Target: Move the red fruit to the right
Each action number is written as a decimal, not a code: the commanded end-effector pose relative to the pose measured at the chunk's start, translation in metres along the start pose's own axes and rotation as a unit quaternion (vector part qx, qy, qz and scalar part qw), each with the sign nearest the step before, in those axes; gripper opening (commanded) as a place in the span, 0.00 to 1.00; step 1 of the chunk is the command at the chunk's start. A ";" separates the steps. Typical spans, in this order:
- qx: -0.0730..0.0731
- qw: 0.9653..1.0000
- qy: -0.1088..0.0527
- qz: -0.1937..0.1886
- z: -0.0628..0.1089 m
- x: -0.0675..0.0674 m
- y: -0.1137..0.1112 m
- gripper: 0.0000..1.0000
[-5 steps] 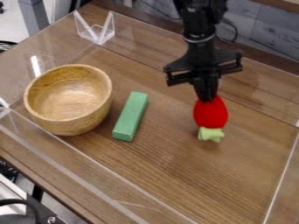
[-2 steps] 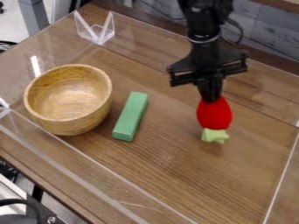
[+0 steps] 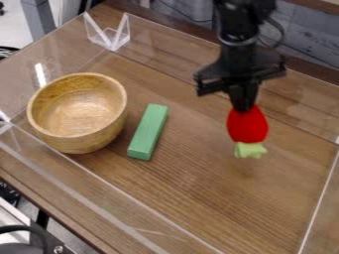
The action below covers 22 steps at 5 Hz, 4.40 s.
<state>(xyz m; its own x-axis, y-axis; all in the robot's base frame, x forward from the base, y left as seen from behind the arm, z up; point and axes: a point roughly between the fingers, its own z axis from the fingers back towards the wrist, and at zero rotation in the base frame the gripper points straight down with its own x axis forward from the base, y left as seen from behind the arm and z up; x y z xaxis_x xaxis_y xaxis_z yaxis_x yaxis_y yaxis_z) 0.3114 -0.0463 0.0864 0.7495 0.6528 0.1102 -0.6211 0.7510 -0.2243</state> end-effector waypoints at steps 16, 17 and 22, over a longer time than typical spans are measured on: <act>-0.009 0.983 0.020 -0.184 0.014 -0.036 -0.047 1.00; -0.005 0.984 0.018 -0.176 0.031 -0.038 -0.040 1.00; -0.013 0.969 0.035 -0.246 0.050 -0.043 -0.030 1.00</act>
<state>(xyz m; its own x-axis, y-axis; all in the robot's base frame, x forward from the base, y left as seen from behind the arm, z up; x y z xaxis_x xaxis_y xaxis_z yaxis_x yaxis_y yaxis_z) 0.2778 -0.0883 0.1139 0.9744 0.2124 0.0736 -0.1999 0.9685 -0.1486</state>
